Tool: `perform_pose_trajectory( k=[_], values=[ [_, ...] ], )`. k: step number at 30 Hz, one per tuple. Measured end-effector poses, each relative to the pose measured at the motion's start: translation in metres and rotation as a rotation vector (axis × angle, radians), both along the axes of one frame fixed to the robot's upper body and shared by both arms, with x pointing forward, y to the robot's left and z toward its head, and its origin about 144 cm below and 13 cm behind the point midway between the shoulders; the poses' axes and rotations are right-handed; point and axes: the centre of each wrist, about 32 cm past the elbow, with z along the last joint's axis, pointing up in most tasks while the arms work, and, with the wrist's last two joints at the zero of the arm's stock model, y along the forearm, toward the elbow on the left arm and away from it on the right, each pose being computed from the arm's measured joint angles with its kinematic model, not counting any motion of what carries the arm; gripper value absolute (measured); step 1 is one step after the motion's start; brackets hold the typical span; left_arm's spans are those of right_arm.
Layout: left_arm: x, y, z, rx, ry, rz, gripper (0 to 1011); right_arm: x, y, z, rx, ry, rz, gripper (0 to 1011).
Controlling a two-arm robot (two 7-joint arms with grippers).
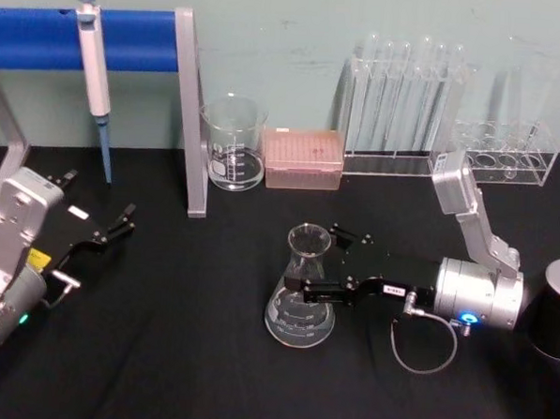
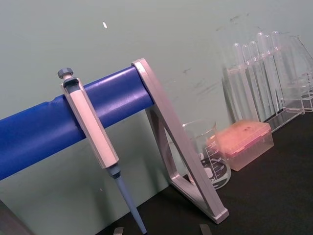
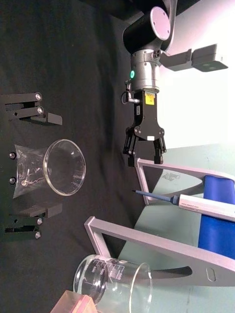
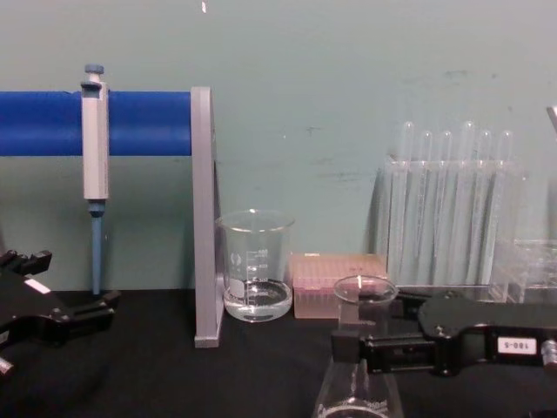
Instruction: Grasp the erlenmeyer flask with one hand, shake it three times, then place it back.
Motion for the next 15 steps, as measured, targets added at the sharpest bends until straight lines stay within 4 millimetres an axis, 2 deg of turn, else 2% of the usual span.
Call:
perform_pose_trajectory(
  k=[15],
  values=[
    [0.0000, 0.0000, 0.0000, 0.000, 0.000, 0.000, 1001, -0.0001, -0.0003, -0.0001, -0.002, 0.001, 0.001, 1000]
  ],
)
